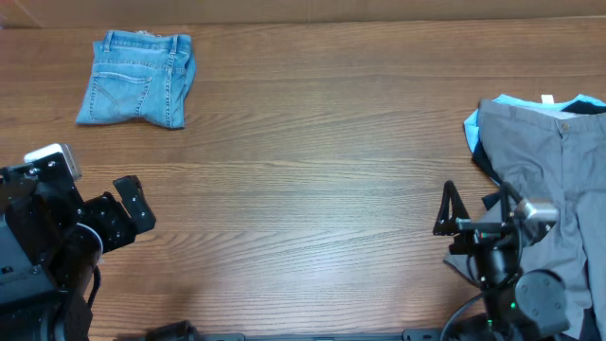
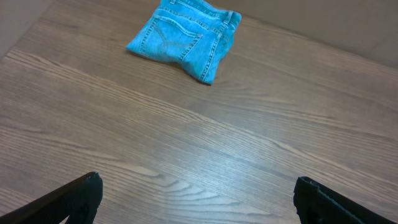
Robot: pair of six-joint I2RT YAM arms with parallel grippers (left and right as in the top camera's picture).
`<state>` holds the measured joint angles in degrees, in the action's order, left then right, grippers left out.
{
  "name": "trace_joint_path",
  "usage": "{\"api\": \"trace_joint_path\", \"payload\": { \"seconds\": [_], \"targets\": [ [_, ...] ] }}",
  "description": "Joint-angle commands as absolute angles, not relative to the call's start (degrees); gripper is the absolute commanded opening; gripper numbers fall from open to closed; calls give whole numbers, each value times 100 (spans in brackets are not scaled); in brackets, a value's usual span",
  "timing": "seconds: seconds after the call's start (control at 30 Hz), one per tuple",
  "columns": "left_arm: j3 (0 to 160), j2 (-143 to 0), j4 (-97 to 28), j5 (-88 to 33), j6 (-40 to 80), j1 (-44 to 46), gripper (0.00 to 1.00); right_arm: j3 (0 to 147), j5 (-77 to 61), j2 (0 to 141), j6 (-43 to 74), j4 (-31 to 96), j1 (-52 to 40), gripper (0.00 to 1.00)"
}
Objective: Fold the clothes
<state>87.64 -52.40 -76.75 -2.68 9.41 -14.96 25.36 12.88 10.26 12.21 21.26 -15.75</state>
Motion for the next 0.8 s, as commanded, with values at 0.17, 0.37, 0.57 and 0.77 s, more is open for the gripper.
{"api": "trace_joint_path", "payload": {
  "seconds": [0.17,0.37,0.57,0.77],
  "targets": [
    [8790,-5242,-7669,-191,902,-1459,100,965,1236,102,1592,504,-1551,100],
    [8790,-5242,-7669,-191,899,-1459,100,134,1236,14,1658,-679,-1551,100],
    [8790,-5242,-7669,-191,902,-1459,100,45,1234,14,1656,-244,-1551,100],
    [8790,-5242,-7671,-191,899,-1459,100,45,1234,32,1653,355,-1551,100]
  ]
}}
